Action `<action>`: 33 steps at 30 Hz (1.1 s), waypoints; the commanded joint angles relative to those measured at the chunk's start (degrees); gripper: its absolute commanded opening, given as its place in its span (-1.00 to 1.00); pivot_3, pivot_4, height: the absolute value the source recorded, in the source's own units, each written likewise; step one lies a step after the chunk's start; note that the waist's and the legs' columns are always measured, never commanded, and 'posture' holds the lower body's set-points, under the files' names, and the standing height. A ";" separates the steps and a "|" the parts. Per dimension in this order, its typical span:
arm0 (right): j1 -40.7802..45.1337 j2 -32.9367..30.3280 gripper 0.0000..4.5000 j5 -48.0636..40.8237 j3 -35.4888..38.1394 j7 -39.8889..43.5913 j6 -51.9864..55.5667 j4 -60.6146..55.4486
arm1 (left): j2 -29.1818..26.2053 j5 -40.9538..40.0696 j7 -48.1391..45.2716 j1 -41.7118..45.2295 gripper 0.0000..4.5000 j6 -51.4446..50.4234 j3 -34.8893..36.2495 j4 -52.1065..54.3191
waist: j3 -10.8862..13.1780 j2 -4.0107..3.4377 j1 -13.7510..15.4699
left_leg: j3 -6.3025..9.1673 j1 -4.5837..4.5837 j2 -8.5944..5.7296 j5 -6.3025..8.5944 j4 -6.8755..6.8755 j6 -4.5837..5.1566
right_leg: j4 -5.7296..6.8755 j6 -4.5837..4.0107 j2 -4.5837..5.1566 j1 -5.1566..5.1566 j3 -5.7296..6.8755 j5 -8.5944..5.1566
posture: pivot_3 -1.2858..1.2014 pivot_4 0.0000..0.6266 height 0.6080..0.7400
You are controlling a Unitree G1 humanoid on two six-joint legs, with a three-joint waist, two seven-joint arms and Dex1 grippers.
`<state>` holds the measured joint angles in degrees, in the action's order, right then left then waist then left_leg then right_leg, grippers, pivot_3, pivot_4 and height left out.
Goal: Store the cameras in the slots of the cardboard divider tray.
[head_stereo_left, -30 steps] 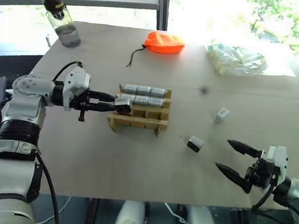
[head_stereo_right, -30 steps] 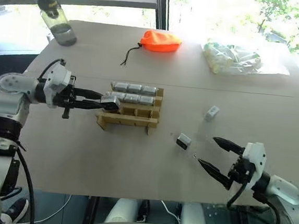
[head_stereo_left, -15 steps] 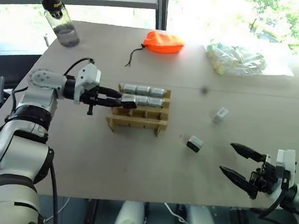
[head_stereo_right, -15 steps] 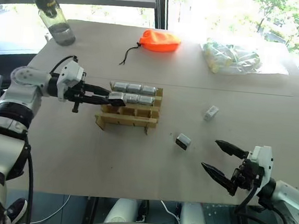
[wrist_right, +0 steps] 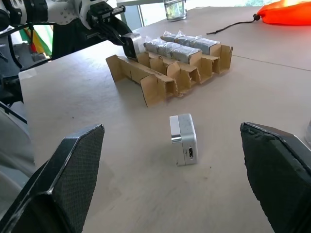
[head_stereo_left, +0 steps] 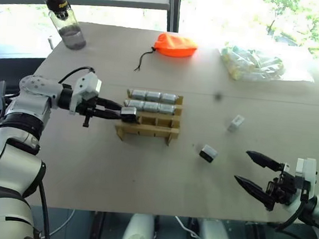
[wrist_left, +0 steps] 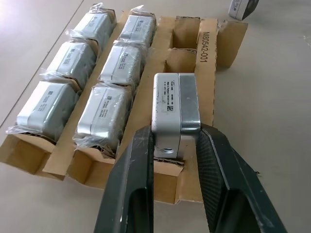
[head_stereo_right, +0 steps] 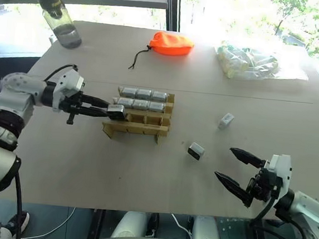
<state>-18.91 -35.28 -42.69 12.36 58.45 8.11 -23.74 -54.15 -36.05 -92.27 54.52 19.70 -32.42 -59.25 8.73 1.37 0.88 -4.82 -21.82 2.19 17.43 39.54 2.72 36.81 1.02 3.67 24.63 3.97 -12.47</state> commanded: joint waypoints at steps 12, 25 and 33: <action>0.05 0.05 0.97 -0.36 2.33 0.21 0.11 -1.84 | 1.79 6.59 -0.23 4.13 -0.72 5.79 -4.58 -5.26 | -0.01 0.02 -0.01 | -0.06 0.00 -0.02 0.00 0.01 -0.01 | -0.01 0.00 0.00 -0.01 -0.04 0.00 | 0.03 -0.52 1.00; -0.32 0.31 1.00 2.60 1.44 -0.41 -0.06 -2.11 | -6.34 -5.59 -0.23 3.20 0.99 -4.07 -7.07 7.51 | 0.00 0.04 -0.11 | -0.03 -0.02 0.02 0.00 0.04 0.00 | 0.01 0.00 0.00 0.01 -0.04 0.00 | 0.03 -0.52 1.00; 4.40 1.23 1.00 12.44 -6.59 -4.88 0.15 -1.15 | -21.47 -22.88 -0.23 -11.73 0.99 -17.19 -0.83 36.10 | -0.02 -0.01 -0.07 | -0.04 0.05 0.16 0.00 0.04 0.00 | 0.06 0.00 0.07 0.00 -0.11 -0.01 | 0.03 -0.52 1.00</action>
<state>-15.59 -34.49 -32.11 6.86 55.08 8.64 -23.70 -73.53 -56.10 -92.18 44.31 3.60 -35.88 -27.85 8.70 1.36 0.81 -4.86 -21.78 2.34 17.42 39.58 2.72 36.89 1.02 3.73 24.64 3.86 -12.48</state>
